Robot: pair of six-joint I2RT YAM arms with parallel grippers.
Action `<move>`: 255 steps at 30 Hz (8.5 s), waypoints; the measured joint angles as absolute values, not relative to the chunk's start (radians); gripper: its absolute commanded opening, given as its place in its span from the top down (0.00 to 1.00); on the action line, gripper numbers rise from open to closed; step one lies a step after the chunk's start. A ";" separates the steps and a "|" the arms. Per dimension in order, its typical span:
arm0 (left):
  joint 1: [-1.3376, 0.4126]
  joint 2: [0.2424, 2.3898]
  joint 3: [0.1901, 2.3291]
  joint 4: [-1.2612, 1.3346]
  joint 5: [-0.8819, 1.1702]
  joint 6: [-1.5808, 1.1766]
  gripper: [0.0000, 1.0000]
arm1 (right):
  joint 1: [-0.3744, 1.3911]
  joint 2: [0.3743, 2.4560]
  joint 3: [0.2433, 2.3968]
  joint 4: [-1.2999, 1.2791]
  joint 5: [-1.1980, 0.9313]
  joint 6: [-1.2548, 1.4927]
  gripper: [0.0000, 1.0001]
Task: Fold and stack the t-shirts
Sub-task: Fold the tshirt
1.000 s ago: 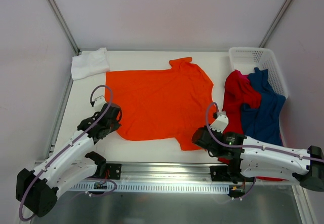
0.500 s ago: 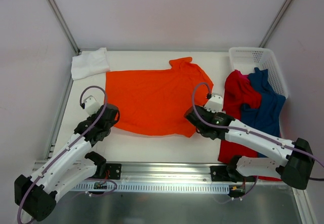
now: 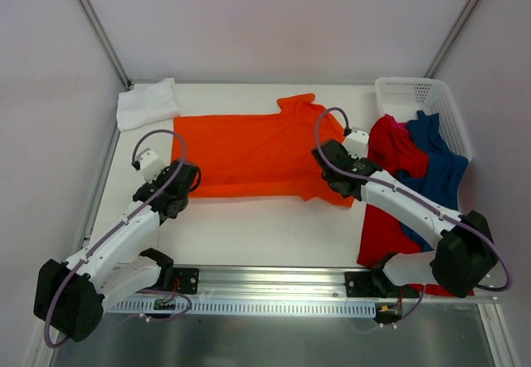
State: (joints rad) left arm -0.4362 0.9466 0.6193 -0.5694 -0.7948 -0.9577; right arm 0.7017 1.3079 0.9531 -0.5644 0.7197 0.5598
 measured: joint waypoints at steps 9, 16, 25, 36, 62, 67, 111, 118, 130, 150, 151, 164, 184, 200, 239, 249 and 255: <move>-0.397 1.105 0.688 -0.487 -0.793 -0.939 1.00 | 0.617 1.439 1.016 -0.487 0.650 0.479 1.00; -0.360 1.226 0.768 -0.427 -0.789 -0.931 1.00 | 0.546 1.571 1.123 -0.458 0.602 0.444 0.99; -0.316 1.324 0.797 -0.359 -0.774 -0.925 1.00 | 0.507 1.709 1.280 -0.440 0.560 0.401 0.99; -0.251 1.471 0.809 -0.286 -0.730 -0.923 1.00 | 0.491 1.881 1.389 -0.438 0.537 0.374 0.91; -0.201 1.227 0.838 -0.229 -0.643 -0.809 0.03 | 0.540 1.618 1.271 -0.423 0.556 0.398 0.01; -0.201 1.064 0.702 -0.225 -0.591 -0.785 0.03 | 0.596 1.575 1.188 -0.377 0.480 0.452 0.09; -0.201 0.884 0.473 -0.247 -0.496 -0.717 0.03 | 0.631 1.666 1.017 -0.187 0.332 0.569 0.23; -0.201 0.884 0.473 -0.246 -0.496 -0.717 0.03 | 0.631 1.687 1.017 -0.169 0.330 0.577 0.24; -0.201 0.885 0.473 -0.245 -0.496 -0.717 0.04 | 0.633 1.746 1.017 -0.146 0.323 0.592 0.39; -0.201 0.916 0.473 -0.241 -0.496 -0.718 0.04 | 0.633 1.758 1.055 -0.180 0.321 0.582 0.78; -0.201 0.916 0.473 -0.240 -0.496 -0.718 0.04 | 0.633 1.758 1.063 -0.186 0.322 0.582 0.78; -0.201 0.916 0.466 -0.224 -0.496 -0.720 0.04 | 0.634 1.759 1.189 -0.261 0.350 0.533 0.94; -0.201 0.916 0.461 -0.221 -0.496 -0.721 0.04 | 0.593 2.097 1.609 -0.342 0.351 0.430 0.63; -0.201 0.997 0.490 -0.220 -0.480 -0.717 0.05 | 0.435 2.202 1.950 -0.436 0.332 0.291 0.01; -0.302 1.376 0.779 -0.202 -0.430 -0.716 0.08 | 0.166 2.635 2.331 -0.219 -0.174 0.478 0.01; -0.302 1.395 0.783 -0.202 -0.452 -0.717 0.08 | 0.233 2.674 2.340 -0.173 -0.191 0.521 0.74; -0.290 1.399 0.783 -0.185 -0.506 -0.675 0.03 | 0.263 2.696 2.340 -0.175 -0.198 0.532 1.00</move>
